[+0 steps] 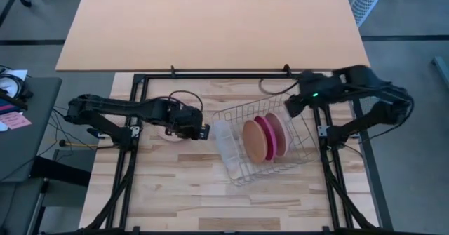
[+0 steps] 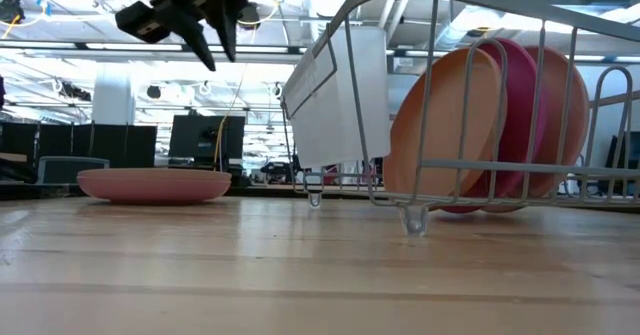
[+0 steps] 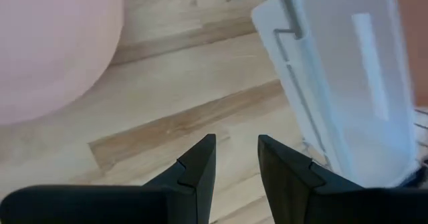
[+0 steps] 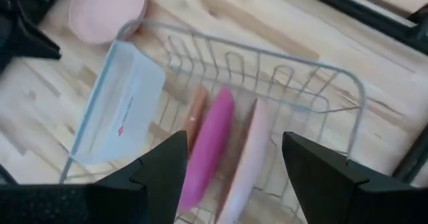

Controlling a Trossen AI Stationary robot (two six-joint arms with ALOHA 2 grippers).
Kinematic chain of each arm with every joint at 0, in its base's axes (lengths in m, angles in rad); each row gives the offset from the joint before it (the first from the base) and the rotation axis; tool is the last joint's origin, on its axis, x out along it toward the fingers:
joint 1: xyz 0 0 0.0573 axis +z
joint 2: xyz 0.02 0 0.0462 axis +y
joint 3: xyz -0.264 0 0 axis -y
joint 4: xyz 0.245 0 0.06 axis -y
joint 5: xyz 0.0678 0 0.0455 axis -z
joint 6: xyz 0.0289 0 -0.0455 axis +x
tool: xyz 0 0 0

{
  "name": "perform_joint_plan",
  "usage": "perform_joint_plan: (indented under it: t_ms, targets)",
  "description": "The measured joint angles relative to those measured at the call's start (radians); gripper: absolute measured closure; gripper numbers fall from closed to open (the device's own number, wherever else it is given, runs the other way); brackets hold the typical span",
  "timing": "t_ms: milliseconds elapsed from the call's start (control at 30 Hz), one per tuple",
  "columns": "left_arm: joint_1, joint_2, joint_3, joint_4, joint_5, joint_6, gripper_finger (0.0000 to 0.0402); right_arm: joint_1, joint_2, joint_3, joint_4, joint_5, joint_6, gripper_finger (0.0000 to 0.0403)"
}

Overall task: Sort dishes
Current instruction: Put the light orange plate in the dish rack

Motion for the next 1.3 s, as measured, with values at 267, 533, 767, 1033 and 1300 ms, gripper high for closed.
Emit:
perform_joint_plan:
  t_ms: [267,533,767,1033,1300]
  targets:
    - [0.107,-0.027,0.000,0.010,0.033,0.085,0.0295,-0.132,-0.191,-0.141,0.001,0.006,-0.081,0.0152]
    - [0.136,-0.025,0.000,-0.025,0.070,0.159,0.0295,-0.226,-0.343,-0.431,0.073,-0.089,-0.134,0.0152]
    - [0.138,-0.025,0.000,-0.189,0.173,0.126,0.0294,-0.247,-0.434,-0.676,0.203,-0.138,-0.022,0.0152]
    - [0.183,-0.025,-0.020,-0.238,0.217,0.254,0.0294,-0.247,-0.436,-0.736,0.238,-0.152,-0.027,0.0152]
    - [0.300,-0.025,-0.113,-0.214,0.244,0.575,0.0249,-0.268,-0.434,-0.736,0.131,-0.159,0.082,0.0152]
